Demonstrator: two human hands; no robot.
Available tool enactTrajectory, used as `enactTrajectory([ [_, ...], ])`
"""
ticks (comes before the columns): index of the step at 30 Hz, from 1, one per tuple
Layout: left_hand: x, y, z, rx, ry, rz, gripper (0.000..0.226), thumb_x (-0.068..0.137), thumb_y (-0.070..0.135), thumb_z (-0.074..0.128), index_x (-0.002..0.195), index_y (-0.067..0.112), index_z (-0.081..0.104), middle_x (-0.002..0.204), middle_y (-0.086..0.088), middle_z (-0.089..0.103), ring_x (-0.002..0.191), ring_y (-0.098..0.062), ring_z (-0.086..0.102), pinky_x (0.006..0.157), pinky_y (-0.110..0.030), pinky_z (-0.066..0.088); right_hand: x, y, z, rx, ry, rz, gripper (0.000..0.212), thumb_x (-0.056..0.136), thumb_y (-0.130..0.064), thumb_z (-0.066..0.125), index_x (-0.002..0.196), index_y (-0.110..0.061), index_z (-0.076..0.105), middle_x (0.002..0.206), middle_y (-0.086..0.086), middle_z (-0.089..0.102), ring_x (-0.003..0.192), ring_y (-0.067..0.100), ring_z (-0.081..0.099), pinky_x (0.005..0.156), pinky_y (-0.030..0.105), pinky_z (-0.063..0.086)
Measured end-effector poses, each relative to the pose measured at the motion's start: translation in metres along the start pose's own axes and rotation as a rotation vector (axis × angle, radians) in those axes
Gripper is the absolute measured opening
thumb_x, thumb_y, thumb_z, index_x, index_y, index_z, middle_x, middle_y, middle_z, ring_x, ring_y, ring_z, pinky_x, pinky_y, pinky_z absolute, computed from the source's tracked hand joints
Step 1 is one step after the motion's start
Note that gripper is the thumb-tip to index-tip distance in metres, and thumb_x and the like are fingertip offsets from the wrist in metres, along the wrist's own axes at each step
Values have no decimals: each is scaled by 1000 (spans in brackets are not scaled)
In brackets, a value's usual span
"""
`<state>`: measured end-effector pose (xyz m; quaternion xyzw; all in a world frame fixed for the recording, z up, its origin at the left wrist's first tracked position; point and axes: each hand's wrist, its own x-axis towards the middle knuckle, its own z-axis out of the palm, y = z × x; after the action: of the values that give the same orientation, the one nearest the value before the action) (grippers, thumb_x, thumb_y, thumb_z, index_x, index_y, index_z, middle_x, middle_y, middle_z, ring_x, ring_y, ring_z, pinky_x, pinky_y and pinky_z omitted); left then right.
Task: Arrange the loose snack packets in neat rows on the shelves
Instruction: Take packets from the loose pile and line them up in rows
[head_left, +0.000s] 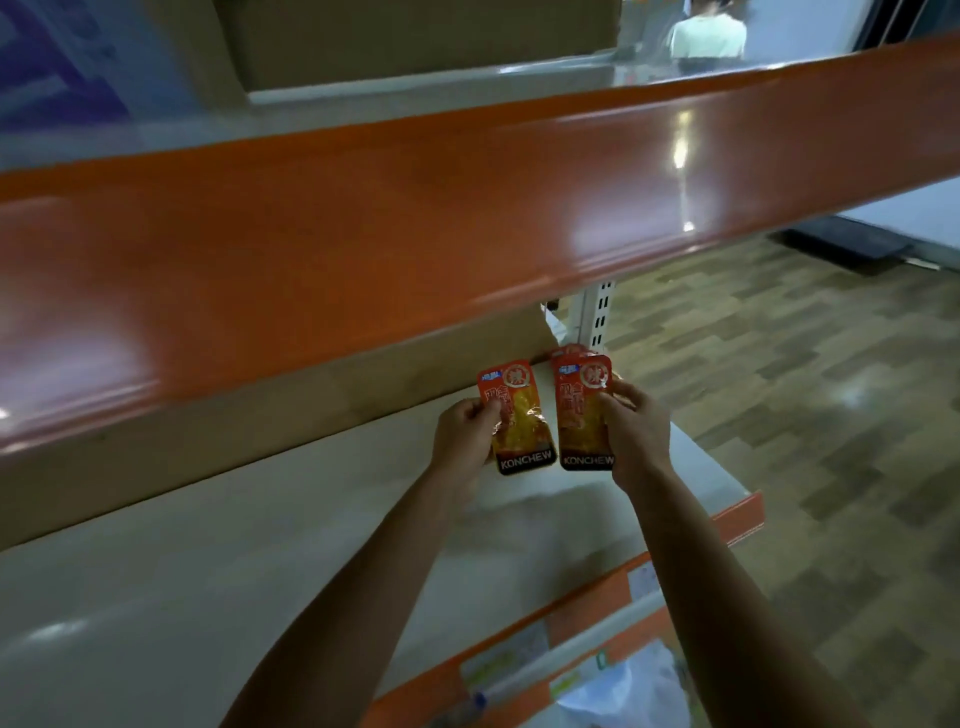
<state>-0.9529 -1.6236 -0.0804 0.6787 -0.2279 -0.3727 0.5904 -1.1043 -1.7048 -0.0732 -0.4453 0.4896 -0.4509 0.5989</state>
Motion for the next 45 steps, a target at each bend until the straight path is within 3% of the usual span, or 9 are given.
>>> enactTrajectory([
  [4, 10, -1, 27, -17, 49, -16, 19, 97, 23, 55, 81, 21, 65, 87, -1, 70, 87, -19, 68, 83, -37, 55, 39, -9, -16, -37, -28, -12, 27, 90, -13, 62, 116, -10, 65, 97, 10, 71, 82, 25, 71, 70, 39, 60],
  [8, 15, -6, 48, 3, 95, -1, 22, 95, 21, 57, 75, 20, 67, 71, 2, 64, 68, -13, 58, 66, -28, 48, 77, -11, -29, -115, -89, 29, 18, 91, -15, 61, 107, -11, 69, 92, 10, 70, 84, 26, 70, 78, 47, 58],
  [11, 16, -12, 60, 7, 130, -9, 23, 95, 18, 58, 73, 18, 67, 63, 3, 58, 58, -11, 50, 57, -24, 42, 100, -8, -35, -185, -159, 60, 25, 92, -14, 61, 114, -7, 67, 103, 16, 70, 92, 31, 69, 84, 52, 56],
  [19, 11, -16, 76, 42, 244, -6, 16, 94, 19, 60, 80, 21, 68, 71, 3, 64, 64, -11, 55, 61, -25, 44, 133, 2, -42, -326, -295, 12, 17, 86, -10, 64, 101, -8, 74, 81, 5, 72, 78, 28, 70, 77, 47, 58],
  [23, 7, -16, 89, 69, 259, -10, 12, 94, 18, 60, 86, 20, 68, 75, 4, 66, 66, -8, 59, 60, -23, 46, 140, 4, -42, -425, -316, -50, 9, 80, -15, 69, 82, -20, 76, 81, 5, 73, 80, 28, 70, 77, 49, 58],
  [29, 2, -15, 107, 185, 241, 21, 10, 93, 21, 61, 87, 19, 68, 85, 4, 71, 75, -10, 68, 63, -21, 50, 144, 6, -49, -495, -294, -83, 10, 78, -18, 71, 86, -18, 78, 77, 4, 73, 70, 24, 69, 67, 45, 59],
  [33, 2, -14, 119, 150, 206, -45, 12, 93, 21, 62, 96, 12, 69, 94, -4, 72, 82, -18, 70, 74, -31, 56, 144, 5, -48, -479, -295, -29, 9, 81, -18, 72, 87, -13, 77, 75, 8, 72, 69, 29, 70, 66, 49, 59],
  [39, 4, -13, 140, 226, 226, -84, 10, 89, 27, 68, 91, 18, 62, 95, 1, 69, 83, -11, 68, 65, -25, 56, 145, 2, -49, -545, -295, -65, 10, 83, -20, 69, 82, -12, 76, 70, 6, 71, 59, 20, 64, 53, 31, 51],
  [45, 7, -15, 148, 344, 279, -84, 17, 87, 30, 69, 95, 17, 61, 101, -2, 70, 84, -17, 70, 78, -38, 60, 146, -2, -48, -577, -293, -41, 20, 84, -15, 62, 66, -18, 70, 70, 10, 70, 65, 25, 65, 66, 45, 57],
])
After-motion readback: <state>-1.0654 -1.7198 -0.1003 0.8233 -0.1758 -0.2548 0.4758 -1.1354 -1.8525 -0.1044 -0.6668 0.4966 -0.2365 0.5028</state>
